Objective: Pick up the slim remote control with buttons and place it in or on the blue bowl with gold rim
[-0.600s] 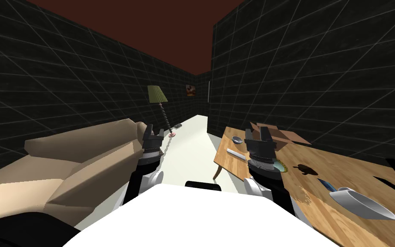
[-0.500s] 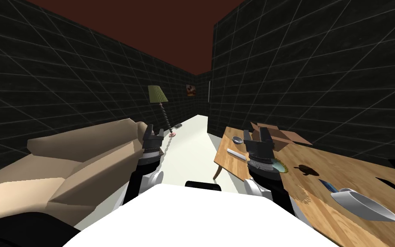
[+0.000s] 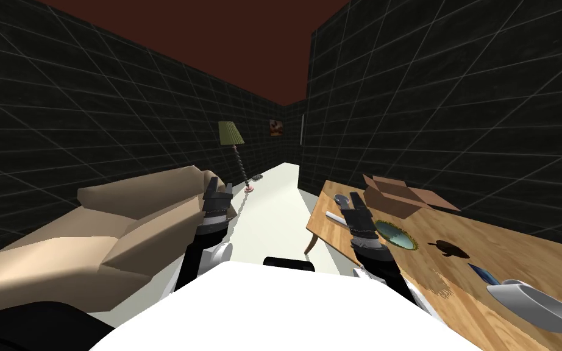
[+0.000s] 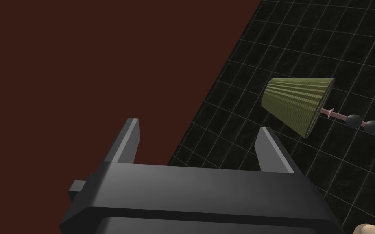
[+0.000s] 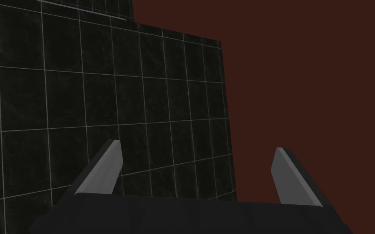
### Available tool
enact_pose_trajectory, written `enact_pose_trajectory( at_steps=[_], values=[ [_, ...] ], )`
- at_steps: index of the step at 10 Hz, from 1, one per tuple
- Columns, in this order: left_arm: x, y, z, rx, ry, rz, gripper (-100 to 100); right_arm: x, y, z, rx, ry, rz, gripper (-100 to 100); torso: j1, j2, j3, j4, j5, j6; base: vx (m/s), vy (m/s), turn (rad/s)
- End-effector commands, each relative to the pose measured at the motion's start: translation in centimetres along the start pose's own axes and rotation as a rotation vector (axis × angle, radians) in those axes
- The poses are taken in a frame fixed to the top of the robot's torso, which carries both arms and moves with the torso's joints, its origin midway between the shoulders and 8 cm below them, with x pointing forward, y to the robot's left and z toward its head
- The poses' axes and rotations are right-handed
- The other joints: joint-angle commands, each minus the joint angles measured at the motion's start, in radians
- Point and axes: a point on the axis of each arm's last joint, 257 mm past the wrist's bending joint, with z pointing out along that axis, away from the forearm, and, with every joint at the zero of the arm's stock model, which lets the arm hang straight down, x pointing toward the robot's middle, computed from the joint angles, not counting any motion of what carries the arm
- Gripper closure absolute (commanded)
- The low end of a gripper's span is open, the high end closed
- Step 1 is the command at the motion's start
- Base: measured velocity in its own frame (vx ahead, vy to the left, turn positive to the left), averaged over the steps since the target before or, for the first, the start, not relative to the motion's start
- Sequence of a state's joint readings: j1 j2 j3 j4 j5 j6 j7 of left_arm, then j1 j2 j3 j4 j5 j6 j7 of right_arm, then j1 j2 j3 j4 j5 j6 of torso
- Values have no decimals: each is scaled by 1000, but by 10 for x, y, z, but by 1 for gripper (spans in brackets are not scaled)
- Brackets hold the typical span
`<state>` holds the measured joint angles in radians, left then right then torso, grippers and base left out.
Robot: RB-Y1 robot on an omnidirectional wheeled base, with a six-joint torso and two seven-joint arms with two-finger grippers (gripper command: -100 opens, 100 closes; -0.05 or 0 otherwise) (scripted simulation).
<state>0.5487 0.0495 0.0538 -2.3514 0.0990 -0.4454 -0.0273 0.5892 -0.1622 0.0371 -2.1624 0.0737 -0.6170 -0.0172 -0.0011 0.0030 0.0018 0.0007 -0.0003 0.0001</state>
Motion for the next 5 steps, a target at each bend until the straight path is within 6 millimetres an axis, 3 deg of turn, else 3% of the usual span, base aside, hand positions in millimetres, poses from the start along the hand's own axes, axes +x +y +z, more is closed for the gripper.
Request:
enact_pose_trajectory(
  at_steps=[1,2,3,4,5],
  values=[
    [0,0,0,0,0,0,0,7,-29,-17,80,49,-20,-100,0,0,0,0,0,0,-35,-4,120],
    [0,0,0,0,0,0,0,7,-29,-17,80,49,-20,-100,0,0,0,0,0,0,-27,-4,60],
    [0,0,0,0,0,0,0,13,-49,-34,143,94,-39,-100,0,-1,-1,0,0,0,-37,-4,133],
    [0,0,0,0,0,0,0,13,-53,-36,152,95,-39,-100,0,-1,0,0,0,0,-33,-5,67],
    [0,0,0,0,0,0,0,19,-73,-55,217,143,-60,-100,0,-1,0,0,0,0,-40,-1,145]
  ],
)
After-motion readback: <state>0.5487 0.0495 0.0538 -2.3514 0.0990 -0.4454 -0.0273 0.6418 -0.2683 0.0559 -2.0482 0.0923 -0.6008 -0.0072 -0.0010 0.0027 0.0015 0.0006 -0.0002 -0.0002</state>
